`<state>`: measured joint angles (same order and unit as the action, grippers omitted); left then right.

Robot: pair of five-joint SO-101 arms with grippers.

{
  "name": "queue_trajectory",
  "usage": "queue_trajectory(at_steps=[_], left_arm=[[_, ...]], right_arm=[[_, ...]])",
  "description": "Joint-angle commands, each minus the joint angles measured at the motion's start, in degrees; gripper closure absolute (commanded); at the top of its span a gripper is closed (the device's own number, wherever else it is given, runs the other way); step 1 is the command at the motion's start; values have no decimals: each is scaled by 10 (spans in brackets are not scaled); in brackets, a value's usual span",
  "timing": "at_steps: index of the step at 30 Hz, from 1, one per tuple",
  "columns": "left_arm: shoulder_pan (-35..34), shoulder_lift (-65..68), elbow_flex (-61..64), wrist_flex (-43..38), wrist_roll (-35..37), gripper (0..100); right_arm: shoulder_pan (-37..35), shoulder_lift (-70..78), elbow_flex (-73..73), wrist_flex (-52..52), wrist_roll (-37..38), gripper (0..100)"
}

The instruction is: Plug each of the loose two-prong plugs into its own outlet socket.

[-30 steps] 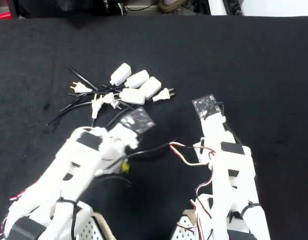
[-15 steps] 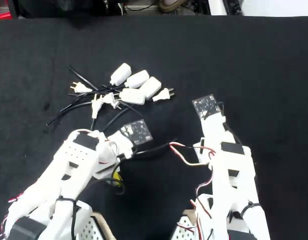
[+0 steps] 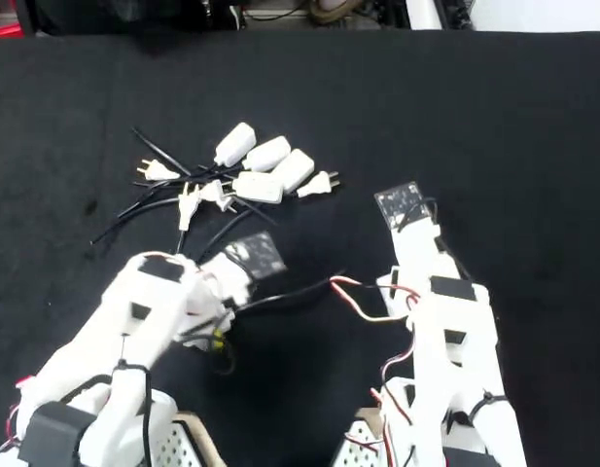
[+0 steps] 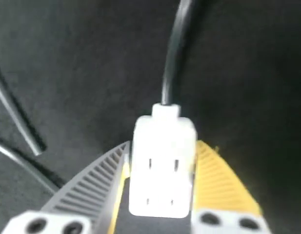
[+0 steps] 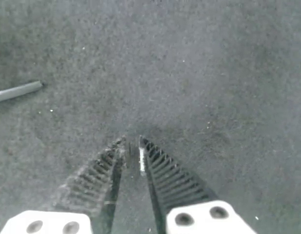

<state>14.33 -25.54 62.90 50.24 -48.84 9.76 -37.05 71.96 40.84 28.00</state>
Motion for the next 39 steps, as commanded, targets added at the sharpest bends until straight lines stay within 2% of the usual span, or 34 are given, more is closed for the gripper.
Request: queue_trajectory(at_steps=[1, 6, 16, 19, 24, 28, 32, 37, 39], left_arm=[[36, -4, -22, -11, 49, 973], [90, 2, -61, -14, 91, 958], [150, 4, -96, -113, 146, 952], [143, 35, -109, -129, 149, 895], [98, 159, -188, -89, 154, 738], [96, 208, -261, -36, 188, 688], [93, 169, -289, 7, 244, 645], [80, 65, -240, 13, 304, 640], [53, 4, -215, 33, 331, 640]], right_arm=[[7, 0, -5, -11, 1, 959], [11, 0, -7, -10, 1, 959], [57, 0, -36, -5, -21, 956], [58, 0, -51, 10, -23, 956], [55, 0, -84, 44, -24, 956], [55, 0, -104, 56, -30, 956], [54, 0, -136, 84, -33, 955], [53, 1, -189, 120, -30, 955], [32, 7, -217, 138, 2, 955]])
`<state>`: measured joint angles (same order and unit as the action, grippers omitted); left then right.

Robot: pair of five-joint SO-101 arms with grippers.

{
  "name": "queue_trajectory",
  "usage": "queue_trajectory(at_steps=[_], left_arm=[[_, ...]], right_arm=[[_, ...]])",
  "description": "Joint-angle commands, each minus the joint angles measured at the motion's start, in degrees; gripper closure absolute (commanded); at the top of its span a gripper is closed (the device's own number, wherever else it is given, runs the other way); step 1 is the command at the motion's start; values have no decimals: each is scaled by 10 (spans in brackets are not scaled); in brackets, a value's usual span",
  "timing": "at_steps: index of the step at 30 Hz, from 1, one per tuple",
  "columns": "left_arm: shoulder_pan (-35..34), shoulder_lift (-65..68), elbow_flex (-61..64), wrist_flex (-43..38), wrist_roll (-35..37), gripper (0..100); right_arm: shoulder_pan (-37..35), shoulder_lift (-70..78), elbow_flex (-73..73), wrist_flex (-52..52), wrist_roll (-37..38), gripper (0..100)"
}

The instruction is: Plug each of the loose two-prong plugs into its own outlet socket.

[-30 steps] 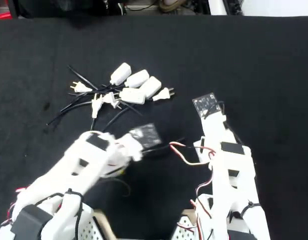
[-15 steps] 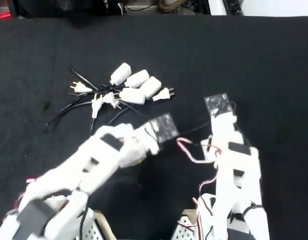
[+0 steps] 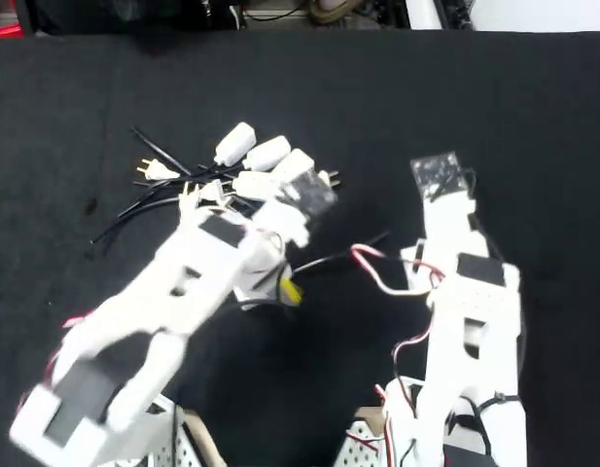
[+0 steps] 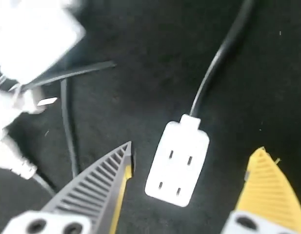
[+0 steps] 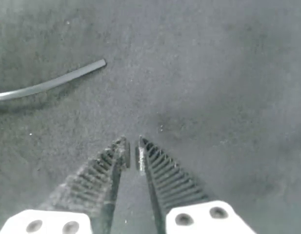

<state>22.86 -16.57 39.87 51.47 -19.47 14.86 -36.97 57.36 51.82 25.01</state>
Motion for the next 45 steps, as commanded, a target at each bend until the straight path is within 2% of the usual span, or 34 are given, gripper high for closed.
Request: queue_trajectory(at_steps=[1, 4, 7, 10, 14, 23, 26, 28, 30, 37, 45], left_arm=[[-51, -120, 27, 35, 47, 640], [-124, -236, 60, 86, 57, 640], [-225, -352, 99, 121, 53, 640], [-325, -449, 157, 135, 16, 640], [-387, -553, 275, 121, -30, 640], [-395, -745, 467, 110, -56, 641], [-397, -804, 516, 111, -57, 641], [-397, -842, 549, 119, -83, 641], [-397, -876, 565, 149, -116, 641], [-393, -875, 567, 163, -140, 641], [-392, -875, 569, 163, -141, 641]], right_arm=[[-37, 19, -87, 44, 62, 954], [-82, 86, -149, 61, 110, 911], [-125, 187, -230, 60, 161, 902], [-170, 296, -309, 60, 248, 902], [-209, 406, -405, 61, 370, 902], [-242, 598, -697, 178, 456, 897], [-250, 675, -806, 221, 461, 828], [-257, 723, -878, 250, 465, 779], [-261, 764, -947, 282, 475, 775], [-266, 900, -1160, 371, 499, 784], [-266, 1028, -1297, 423, 505, 786]])
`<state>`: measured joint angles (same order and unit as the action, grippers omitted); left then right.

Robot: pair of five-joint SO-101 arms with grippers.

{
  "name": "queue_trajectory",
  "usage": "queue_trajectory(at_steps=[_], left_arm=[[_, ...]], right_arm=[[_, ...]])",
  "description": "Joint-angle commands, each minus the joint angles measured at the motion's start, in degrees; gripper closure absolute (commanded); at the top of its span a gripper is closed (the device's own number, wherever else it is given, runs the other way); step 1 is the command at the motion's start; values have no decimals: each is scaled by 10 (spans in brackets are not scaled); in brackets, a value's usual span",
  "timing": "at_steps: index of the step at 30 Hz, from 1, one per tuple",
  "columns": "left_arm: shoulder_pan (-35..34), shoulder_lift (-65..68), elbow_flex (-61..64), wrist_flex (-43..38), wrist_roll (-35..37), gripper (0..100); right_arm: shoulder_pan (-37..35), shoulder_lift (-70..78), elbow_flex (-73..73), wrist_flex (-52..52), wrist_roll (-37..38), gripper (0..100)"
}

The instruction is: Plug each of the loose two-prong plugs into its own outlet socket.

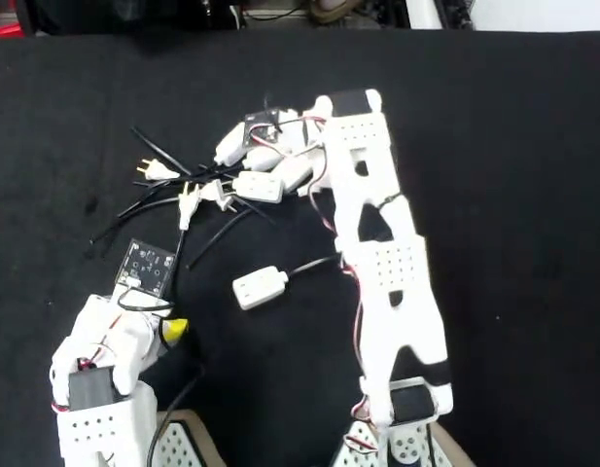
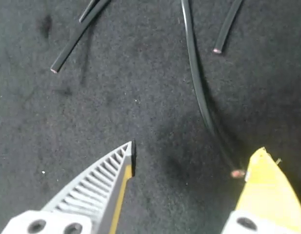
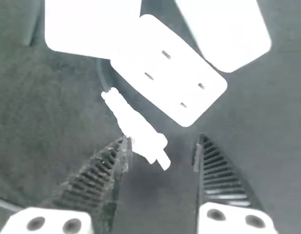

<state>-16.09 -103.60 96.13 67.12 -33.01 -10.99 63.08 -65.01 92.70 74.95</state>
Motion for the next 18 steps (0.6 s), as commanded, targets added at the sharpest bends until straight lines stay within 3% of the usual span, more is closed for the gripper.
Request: queue_trajectory(at_steps=[1, 5, 11, 18], left_arm=[[-3, -4, 7, 6, -5, 641], [-2, -4, 7, 5, -5, 641], [-2, -4, 7, 5, -5, 641], [-4, -4, 8, 5, -5, 641]], right_arm=[[-8, 38, -85, 17, 6, 786], [-8, 66, -107, 25, 6, 792], [-18, 73, -140, 66, 4, 989], [-12, 69, -146, 87, -56, 986]])
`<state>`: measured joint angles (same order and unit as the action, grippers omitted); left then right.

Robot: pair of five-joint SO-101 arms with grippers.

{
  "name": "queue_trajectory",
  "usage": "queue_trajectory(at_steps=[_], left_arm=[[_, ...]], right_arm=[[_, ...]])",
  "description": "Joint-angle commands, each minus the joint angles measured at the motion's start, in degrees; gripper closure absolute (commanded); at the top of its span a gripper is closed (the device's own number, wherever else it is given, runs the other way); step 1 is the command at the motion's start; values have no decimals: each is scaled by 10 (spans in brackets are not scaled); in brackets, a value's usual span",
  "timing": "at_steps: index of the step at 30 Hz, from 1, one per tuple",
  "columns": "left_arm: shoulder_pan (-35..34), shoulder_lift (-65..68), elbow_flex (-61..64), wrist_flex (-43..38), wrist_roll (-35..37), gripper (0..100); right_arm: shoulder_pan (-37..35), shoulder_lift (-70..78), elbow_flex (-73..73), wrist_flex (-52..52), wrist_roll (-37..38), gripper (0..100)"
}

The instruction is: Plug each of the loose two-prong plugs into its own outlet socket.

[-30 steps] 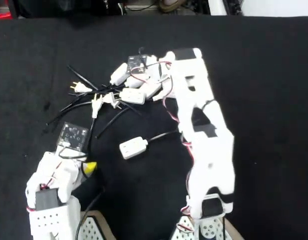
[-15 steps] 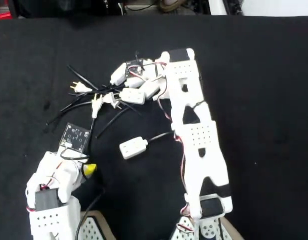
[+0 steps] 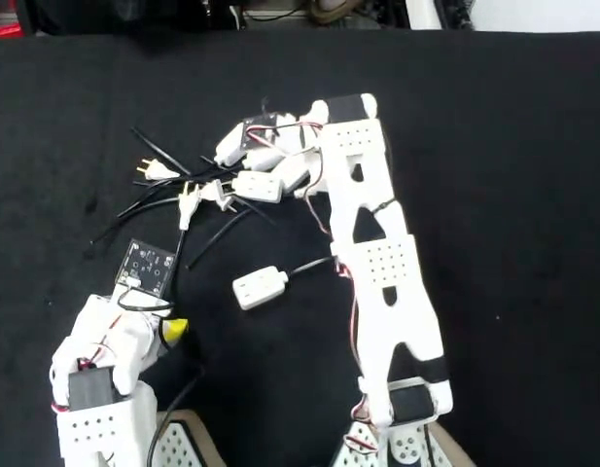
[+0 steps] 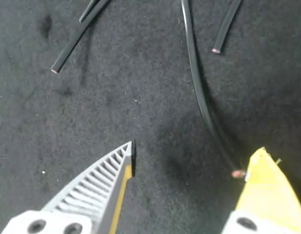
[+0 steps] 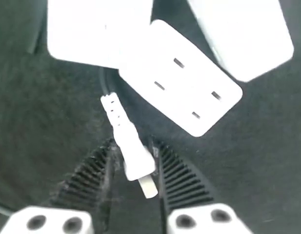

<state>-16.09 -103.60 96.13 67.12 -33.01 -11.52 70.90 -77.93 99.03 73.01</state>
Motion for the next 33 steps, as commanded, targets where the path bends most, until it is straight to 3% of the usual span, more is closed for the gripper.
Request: queue_trajectory(at_steps=[1, 5, 15, 21, 25, 28, 33], left_arm=[[-4, -4, 8, 4, -5, 641], [-7, -4, 12, -10, -5, 641], [-3, -4, 12, -11, -2, 641], [-6, -4, 12, -11, -2, 641], [-7, -4, 12, -11, -2, 643], [-2, -4, 12, -11, -4, 705], [-1, -4, 12, -11, -4, 772]], right_arm=[[-3, -17, -11, 24, -51, 986], [18, -97, 49, 24, -116, 987], [43, -487, 450, 18, -235, 987], [127, -654, 599, 14, -274, 987], [206, -727, 741, -52, -309, 987], [254, -793, 870, -128, -309, 987], [205, -865, 1142, -280, -318, 987]])
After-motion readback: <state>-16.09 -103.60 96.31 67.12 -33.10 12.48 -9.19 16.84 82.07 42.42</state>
